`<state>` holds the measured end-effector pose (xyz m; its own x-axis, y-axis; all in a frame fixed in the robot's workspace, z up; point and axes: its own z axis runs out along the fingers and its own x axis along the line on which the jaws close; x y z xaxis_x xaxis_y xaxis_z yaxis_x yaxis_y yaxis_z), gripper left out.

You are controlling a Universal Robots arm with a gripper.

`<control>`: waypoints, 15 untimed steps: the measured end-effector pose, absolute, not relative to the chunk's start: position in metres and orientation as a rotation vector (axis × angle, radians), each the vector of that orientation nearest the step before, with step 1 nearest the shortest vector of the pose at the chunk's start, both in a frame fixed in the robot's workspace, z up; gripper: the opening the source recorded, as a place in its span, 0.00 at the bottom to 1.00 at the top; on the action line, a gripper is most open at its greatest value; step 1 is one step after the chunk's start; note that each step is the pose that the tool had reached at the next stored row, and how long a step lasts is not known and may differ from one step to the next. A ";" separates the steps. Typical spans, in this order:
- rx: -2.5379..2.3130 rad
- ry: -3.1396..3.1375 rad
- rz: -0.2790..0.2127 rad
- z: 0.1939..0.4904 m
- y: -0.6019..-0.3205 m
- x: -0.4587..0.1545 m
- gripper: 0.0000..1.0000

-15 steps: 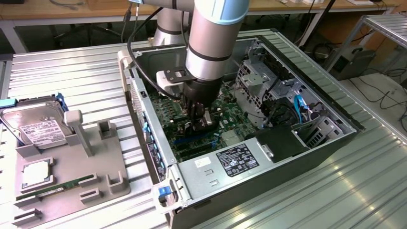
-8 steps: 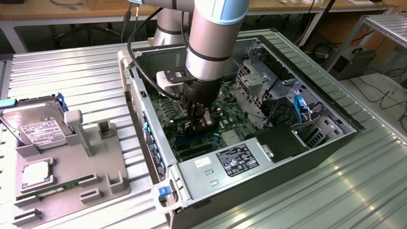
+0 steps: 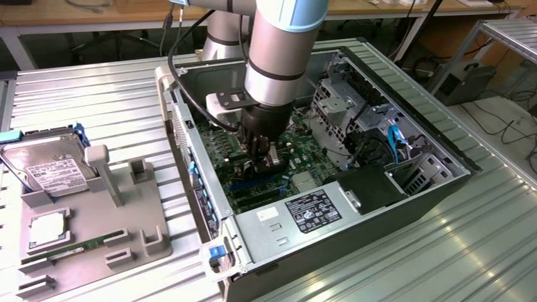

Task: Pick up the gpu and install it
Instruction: 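Insert the gpu into the slot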

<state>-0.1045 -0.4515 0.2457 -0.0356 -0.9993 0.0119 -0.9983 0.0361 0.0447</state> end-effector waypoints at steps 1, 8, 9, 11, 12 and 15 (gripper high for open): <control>2.153 -2.232 -0.037 0.246 -0.451 -0.105 0.26; 2.151 -2.234 -0.037 0.246 -0.452 -0.105 0.26; 2.149 -2.236 -0.037 0.246 -0.453 -0.105 0.26; 2.149 -2.239 -0.038 0.245 -0.455 -0.104 0.26; 2.148 -2.240 -0.038 0.245 -0.456 -0.104 0.26; 2.146 -2.241 -0.038 0.245 -0.457 -0.104 0.26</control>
<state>-0.1042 -0.4572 0.2450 -0.0431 -0.9990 0.0107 -0.9981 0.0435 0.0439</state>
